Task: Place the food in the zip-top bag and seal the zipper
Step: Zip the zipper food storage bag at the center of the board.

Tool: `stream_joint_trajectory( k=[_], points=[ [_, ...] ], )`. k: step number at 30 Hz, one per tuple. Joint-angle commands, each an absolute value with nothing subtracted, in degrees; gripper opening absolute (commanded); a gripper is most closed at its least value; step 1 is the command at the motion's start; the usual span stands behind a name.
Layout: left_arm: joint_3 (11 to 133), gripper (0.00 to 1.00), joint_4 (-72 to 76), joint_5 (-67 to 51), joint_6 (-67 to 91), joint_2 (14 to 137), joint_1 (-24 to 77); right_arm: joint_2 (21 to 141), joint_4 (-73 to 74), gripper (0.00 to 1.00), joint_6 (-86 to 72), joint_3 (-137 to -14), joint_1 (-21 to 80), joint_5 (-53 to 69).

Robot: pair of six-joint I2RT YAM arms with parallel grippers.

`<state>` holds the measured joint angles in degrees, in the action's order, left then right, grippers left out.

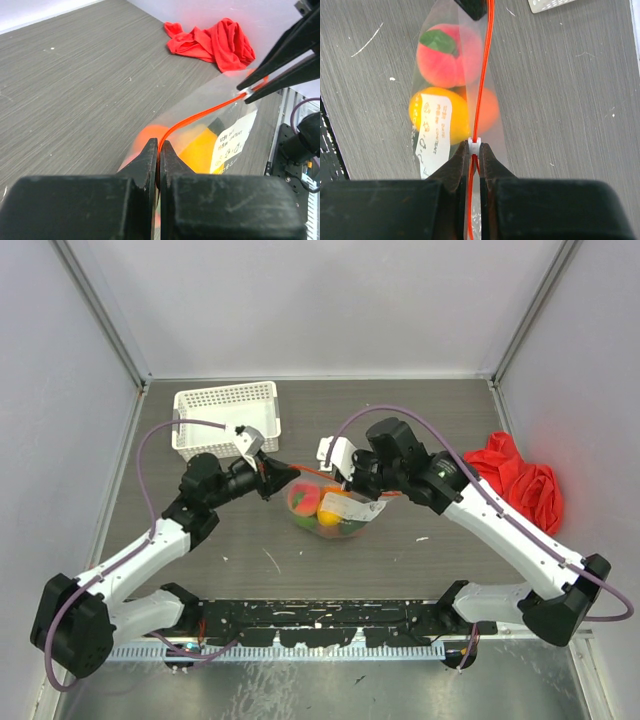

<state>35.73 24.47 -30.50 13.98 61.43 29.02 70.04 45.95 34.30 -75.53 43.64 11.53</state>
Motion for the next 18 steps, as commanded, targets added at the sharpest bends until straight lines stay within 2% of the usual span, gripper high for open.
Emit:
stream_joint_trajectory(
  k=[1, 18],
  points=[
    [36.5, 0.0, 24.1, -22.8, 12.2, 58.9, 27.2, 66.7, 48.8, 0.01, 32.7, -75.1, 43.1, 7.1],
    [34.9, 0.0, 22.2, -17.3, 14.3, 57.0, 24.1, 60.3, 50.1, 0.01, 29.8, -69.5, 42.5, 0.1]
  ],
)
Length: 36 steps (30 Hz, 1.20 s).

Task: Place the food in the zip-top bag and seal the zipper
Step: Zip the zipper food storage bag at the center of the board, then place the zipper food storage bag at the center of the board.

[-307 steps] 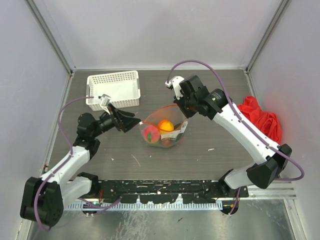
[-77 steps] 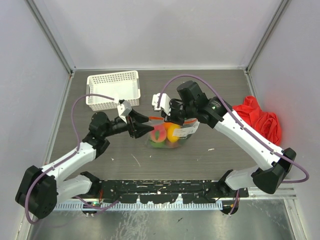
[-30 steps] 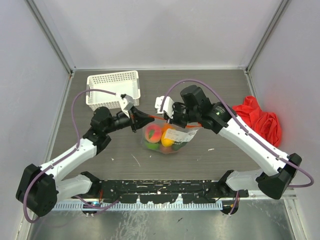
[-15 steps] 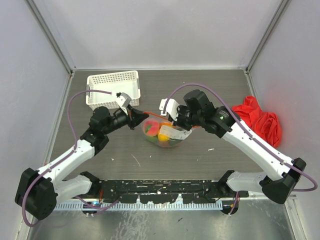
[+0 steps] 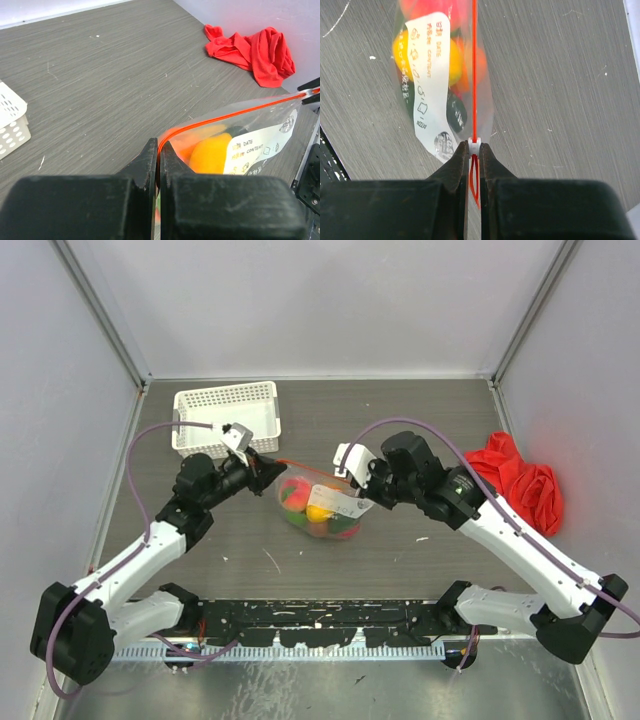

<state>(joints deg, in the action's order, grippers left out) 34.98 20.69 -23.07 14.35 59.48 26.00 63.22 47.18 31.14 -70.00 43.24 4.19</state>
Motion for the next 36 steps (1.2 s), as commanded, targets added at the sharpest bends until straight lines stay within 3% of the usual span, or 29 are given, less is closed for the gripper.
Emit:
stream_joint_trajectory(
  k=[1, 20, 36],
  points=[
    [34.8, 0.0, 21.9, -16.9, 14.3, 56.8, 23.9, 60.0, 50.1, 0.01, 29.6, -69.2, 42.5, -0.2],
    [35.5, 0.0, 17.7, -17.5, 14.6, 56.2, 21.7, 58.4, 47.2, 0.01, 25.9, -65.7, 37.6, -6.4],
    [48.9, 0.0, 21.9, -24.6, 17.8, 82.0, 22.8, 75.5, 28.6, 0.01, 14.3, -66.2, 28.7, -11.3]
  ],
)
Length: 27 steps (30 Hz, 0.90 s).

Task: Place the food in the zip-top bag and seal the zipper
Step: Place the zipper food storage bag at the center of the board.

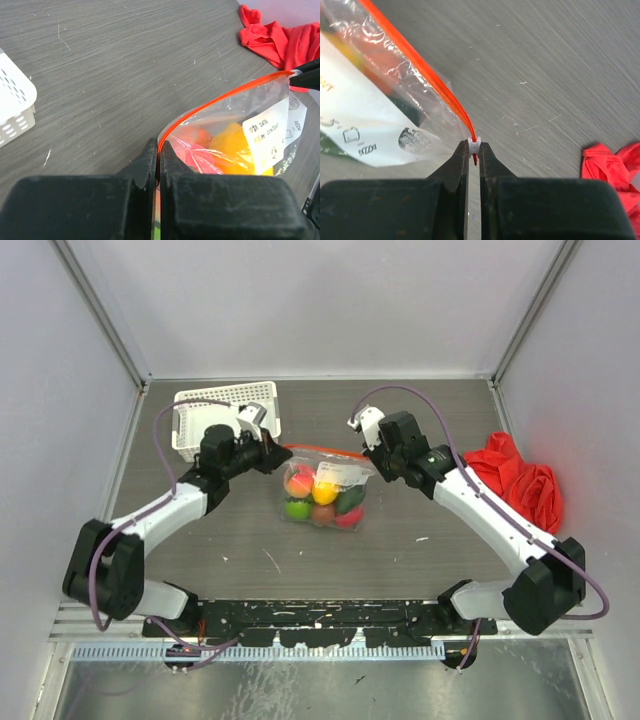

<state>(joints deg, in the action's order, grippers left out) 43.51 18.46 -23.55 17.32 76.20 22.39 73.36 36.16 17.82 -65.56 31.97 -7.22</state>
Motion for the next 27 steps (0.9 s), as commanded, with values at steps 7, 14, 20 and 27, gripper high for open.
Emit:
stream_joint_trajectory(
  k=[7, 14, 20, 27],
  points=[
    [56.8, 0.05, 19.9, -24.1, 17.4, 95.3, 25.7, 83.4, 23.8, 0.01, 8.9, -64.5, 24.0, -6.8],
    [56.3, 0.09, 18.1, -24.6, 20.1, 98.5, 27.2, 87.8, 27.2, 0.01, 2.9, -63.1, 23.7, -1.0],
    [49.4, 0.11, 14.5, -22.8, 20.6, 92.1, 27.9, 81.9, 28.4, 0.01, -0.5, -56.3, 23.7, 1.2],
    [42.2, 0.17, 8.3, -19.0, 20.8, 81.2, 28.0, 74.0, 29.5, 0.11, -2.4, -51.2, 23.6, 1.7]
  ],
)
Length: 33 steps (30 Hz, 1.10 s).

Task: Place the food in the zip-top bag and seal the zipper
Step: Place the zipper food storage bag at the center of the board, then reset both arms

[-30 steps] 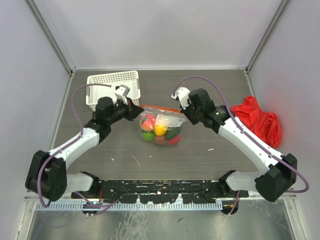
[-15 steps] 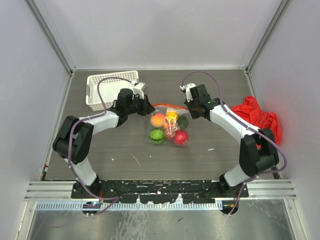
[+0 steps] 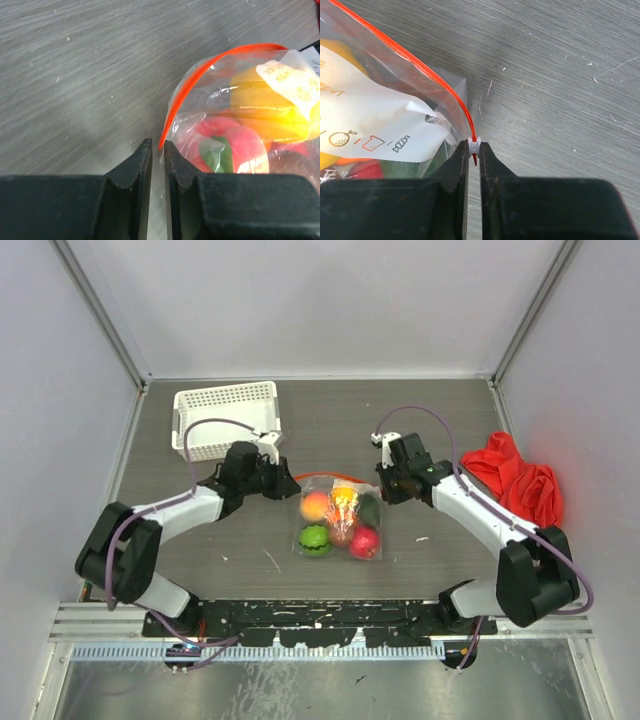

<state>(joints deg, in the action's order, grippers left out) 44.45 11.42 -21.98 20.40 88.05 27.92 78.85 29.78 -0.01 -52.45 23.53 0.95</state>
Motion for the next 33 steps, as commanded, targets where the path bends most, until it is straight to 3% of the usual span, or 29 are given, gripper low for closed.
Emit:
stream_joint_trajectory(
  k=[1, 10, 12, 16, 18, 21, 29, 33],
  points=[
    [41.6, 0.19, 8.0, -18.0, 20.8, 79.6, 28.0, 73.1, 28.8, 0.14, -2.7, -50.6, 23.7, 1.1],
    [43.3, 0.51, 0.4, -9.0, 20.4, 66.4, 28.0, 68.6, 26.4, 0.46, -3.0, -53.3, 23.6, -7.8],
    [43.3, 0.57, -1.6, -5.7, 20.0, 62.4, 27.9, 65.9, 26.4, 0.62, -3.3, -53.4, 23.3, -11.5],
    [43.2, 0.7, -7.9, 2.7, 18.1, 51.2, 27.7, 59.3, 26.3, 0.81, -3.7, -53.4, 22.6, -20.0],
    [43.1, 0.74, -9.5, 5.7, 15.9, 45.8, 27.7, 55.5, 25.8, 0.97, -4.0, -53.3, 22.5, -22.5],
    [42.6, 0.84, -10.1, 9.8, 13.0, 38.1, 27.7, 49.4, 24.2, 1.0, -4.2, -52.3, 22.5, -25.6],
    [42.9, 1.0, -9.2, 16.0, 5.2, 26.9, 27.7, 31.6, 13.5, 1.0, -3.3, -43.5, 22.6, -35.5],
    [40.7, 0.98, -6.8, 18.1, 1.8, 24.3, 27.7, 25.5, 10.4, 1.0, -2.6, -39.6, 22.5, -40.5]
  ],
)
